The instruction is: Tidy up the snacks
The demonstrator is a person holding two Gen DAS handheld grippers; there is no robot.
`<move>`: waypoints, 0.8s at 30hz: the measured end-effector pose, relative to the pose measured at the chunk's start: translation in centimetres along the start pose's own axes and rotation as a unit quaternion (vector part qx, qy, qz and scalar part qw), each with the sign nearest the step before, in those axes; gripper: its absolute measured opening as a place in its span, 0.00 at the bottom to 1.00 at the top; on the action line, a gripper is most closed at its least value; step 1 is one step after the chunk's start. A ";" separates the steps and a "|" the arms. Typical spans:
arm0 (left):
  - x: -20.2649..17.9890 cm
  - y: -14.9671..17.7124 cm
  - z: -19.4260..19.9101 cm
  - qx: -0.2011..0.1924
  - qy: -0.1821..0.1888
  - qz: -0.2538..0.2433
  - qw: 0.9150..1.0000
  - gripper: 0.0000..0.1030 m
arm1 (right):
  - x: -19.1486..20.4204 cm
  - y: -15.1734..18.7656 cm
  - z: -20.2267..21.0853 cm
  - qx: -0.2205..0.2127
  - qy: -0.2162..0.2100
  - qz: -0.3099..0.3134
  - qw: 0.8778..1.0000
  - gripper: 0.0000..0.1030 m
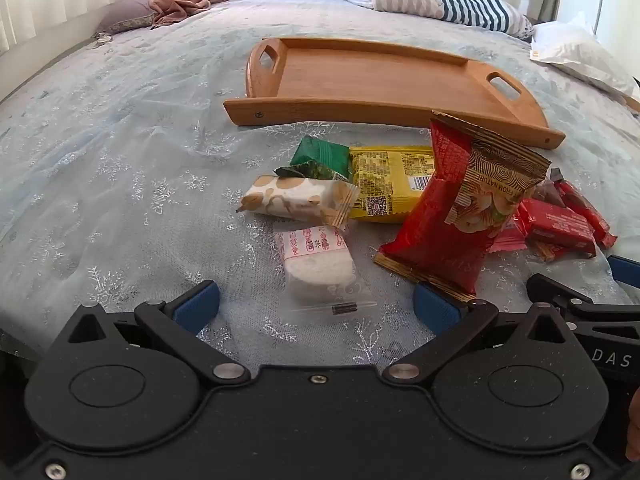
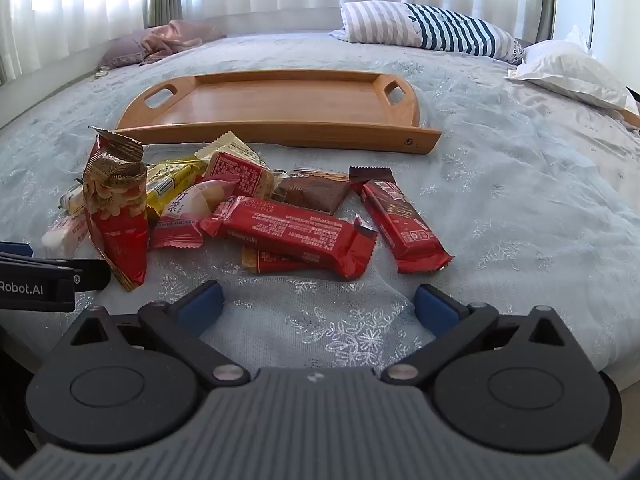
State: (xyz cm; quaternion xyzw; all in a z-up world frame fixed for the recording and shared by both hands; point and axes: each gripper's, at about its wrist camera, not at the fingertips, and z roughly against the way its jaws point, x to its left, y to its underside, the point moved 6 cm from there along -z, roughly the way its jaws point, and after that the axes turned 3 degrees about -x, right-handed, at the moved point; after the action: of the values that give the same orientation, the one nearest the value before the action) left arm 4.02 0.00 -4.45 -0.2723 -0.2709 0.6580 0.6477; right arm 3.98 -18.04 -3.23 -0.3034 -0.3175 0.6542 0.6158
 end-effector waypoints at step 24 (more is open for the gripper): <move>0.0 0.0 0.0 0.001 0.002 0.003 1.000 1.00 | 0.1 0.2 0.2 0.002 0.001 0.001 1.000 1.00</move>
State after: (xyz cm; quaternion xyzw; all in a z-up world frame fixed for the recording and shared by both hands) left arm 4.02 0.00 -4.45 -0.2736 -0.2681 0.6596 0.6467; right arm 3.75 -17.95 -3.24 -0.3034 -0.3150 0.6550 0.6161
